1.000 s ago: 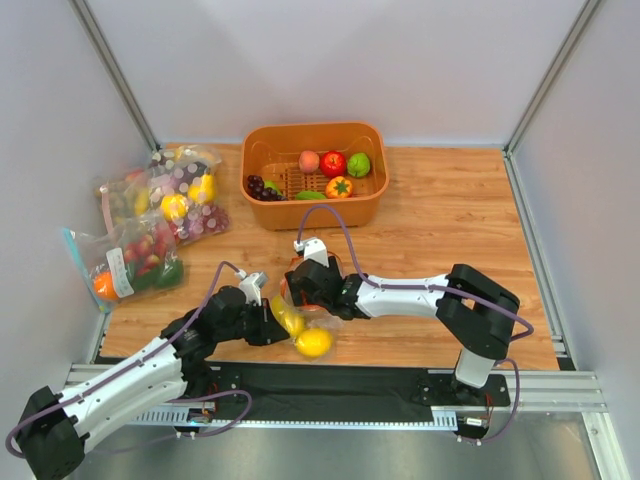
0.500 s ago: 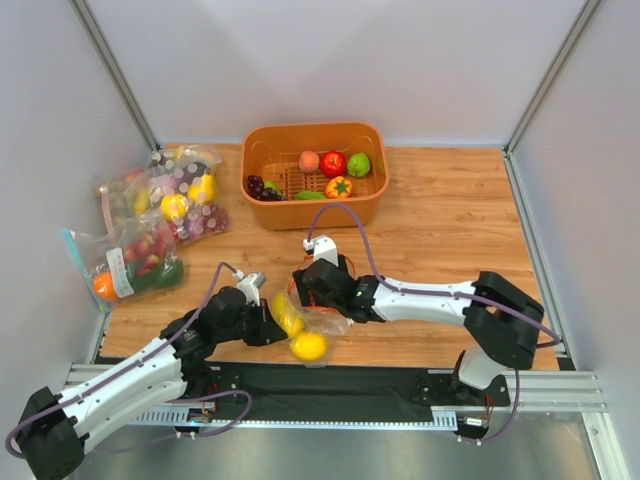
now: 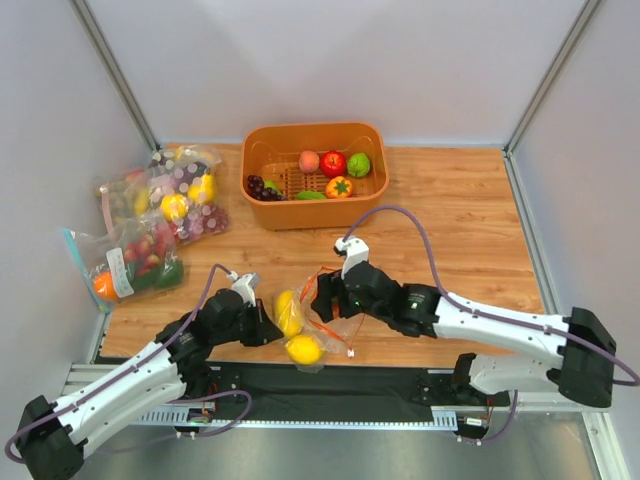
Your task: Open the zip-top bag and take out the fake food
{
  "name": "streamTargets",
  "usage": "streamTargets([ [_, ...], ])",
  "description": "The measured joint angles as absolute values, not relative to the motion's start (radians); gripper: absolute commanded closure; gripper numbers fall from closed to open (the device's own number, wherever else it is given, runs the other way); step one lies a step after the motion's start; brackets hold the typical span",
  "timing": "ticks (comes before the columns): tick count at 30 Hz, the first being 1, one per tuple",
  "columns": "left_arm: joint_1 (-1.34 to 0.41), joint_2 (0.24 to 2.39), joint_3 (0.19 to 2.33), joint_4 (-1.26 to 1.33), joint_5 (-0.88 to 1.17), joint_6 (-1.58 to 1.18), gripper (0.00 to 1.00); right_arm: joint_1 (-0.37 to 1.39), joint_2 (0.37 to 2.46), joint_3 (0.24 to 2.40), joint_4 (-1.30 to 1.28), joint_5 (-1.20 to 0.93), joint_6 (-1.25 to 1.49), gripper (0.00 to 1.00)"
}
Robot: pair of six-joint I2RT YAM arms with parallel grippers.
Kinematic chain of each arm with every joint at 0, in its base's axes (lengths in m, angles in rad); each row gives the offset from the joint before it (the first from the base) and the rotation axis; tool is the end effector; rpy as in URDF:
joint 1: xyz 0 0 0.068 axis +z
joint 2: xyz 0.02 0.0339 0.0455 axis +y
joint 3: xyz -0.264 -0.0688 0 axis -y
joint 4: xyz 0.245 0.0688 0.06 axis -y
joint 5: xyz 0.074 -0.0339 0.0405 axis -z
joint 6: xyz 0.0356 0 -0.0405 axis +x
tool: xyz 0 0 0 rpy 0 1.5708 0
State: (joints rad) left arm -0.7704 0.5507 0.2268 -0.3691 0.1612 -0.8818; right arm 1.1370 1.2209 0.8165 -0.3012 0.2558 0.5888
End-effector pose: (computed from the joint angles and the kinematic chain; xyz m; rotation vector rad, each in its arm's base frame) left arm 0.0896 -0.0949 0.1608 -0.0441 2.4792 -0.9909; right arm 0.1178 0.2329 0.2499 -0.4960 2.2738 0.6207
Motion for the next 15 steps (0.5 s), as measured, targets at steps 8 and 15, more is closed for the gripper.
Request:
streamTargets([
  [8, -0.770, 0.543, 0.207, -0.354, 0.155, -0.893, 1.00, 1.138, 1.009, 0.745, -0.359, 0.168, 0.637, 0.60],
  [15, -0.770, 0.599, 0.207, -0.321, 0.156, -0.892, 1.00, 1.138, 0.843, 0.725, -0.433, 0.130, 0.657, 0.60],
])
